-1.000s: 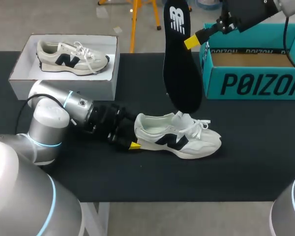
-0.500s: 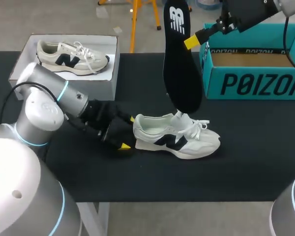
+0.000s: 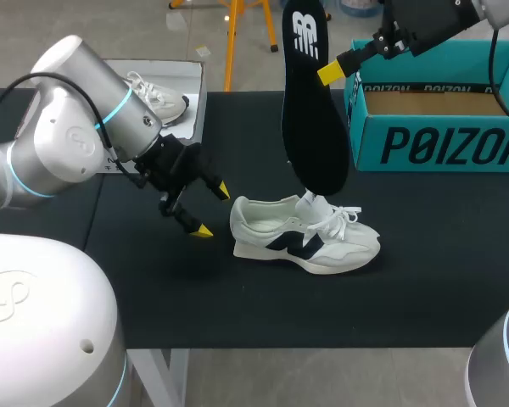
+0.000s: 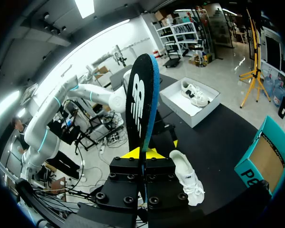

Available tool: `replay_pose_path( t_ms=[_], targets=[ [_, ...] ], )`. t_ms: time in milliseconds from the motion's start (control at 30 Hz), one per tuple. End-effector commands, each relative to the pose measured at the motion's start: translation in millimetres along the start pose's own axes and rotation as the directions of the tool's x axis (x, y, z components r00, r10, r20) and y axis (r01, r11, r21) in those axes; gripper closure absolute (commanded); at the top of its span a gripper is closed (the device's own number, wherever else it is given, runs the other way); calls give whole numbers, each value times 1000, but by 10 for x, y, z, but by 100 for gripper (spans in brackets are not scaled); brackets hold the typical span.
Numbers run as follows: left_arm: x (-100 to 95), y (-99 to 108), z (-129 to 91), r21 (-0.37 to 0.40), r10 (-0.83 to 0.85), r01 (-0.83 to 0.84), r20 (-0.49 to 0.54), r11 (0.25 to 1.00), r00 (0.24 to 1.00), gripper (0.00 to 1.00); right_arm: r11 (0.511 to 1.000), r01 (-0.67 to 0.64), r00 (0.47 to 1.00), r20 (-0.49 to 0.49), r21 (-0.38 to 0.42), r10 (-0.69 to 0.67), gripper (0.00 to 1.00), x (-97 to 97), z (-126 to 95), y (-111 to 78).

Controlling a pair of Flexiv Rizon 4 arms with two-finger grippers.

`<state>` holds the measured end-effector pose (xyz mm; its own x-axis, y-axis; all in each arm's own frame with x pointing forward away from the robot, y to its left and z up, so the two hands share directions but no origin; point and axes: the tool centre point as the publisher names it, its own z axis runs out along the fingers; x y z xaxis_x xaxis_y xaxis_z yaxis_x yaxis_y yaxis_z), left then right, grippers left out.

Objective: Take the shoe out of the shoebox, open the shoe tongue, remove and reinsert the insole, then place the shoe into the shoebox

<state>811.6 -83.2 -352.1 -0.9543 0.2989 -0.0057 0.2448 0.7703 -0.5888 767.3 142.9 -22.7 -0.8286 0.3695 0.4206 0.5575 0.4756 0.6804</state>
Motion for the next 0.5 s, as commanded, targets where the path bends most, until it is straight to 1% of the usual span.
replay_pose_path(
  t_ms=[33, 133, 167, 200, 233, 267, 333, 367, 433, 467, 500],
  targets=[
    [-111, -97, -77, -363, -12, -21, -91, 932, 996, 0, 1000, -2, 1000, 3, 1, 2, 100, 3, 11, 1],
    [-144, -143, -155, -388, -2, -25, -69, 921, 998, 0, 1000, -2, 1000, 3, 1, 2, 100, 3, 11, 1],
    [-147, -163, -167, -373, 5, -31, -70, 927, 998, 0, 1000, -2, 1000, 3, 1, 2, 100, 3, 11, 1],
    [-152, -198, -183, -377, 10, -34, -66, 926, 998, 0, 1000, -2, 1000, 3, 1, 2, 100, 3, 11, 1],
    [-151, -212, -185, -379, 13, -39, -70, 924, 997, 0, 1000, -2, 1000, 3, 1, 2, 100, 3, 11, 1],
    [-150, -223, -181, -363, 19, -46, -77, 931, 997, 0, 1000, -2, 1000, 3, 1, 2, 100, 3, 11, 1],
    [-148, -216, -175, -392, 15, -39, -64, 919, 998, 0, 1000, -2, 1000, 3, 1, 2, 100, 3, 11, 1],
    [-146, -212, -172, -380, 16, -39, -63, 924, 998, 0, 1000, -2, 1000, 3, 1, 2, 100, 3, 11, 1],
    [-127, -210, -156, -395, 10, -34, -62, 918, 998, 0, 1000, -2, 1000, 3, 1, 2, 100, 3, 11, 1],
    [-116, -208, -148, -372, 3, -26, -62, 928, 998, 0, 1000, -2, 1000, 3, 1, 2, 100, 3, 11, 1],
    [-116, -208, -148, -372, 3, -26, -62, 928, 998, 0, 1000, -2, 1000, 3, 1, 2, 100, 3, 11, 1]
  ],
)
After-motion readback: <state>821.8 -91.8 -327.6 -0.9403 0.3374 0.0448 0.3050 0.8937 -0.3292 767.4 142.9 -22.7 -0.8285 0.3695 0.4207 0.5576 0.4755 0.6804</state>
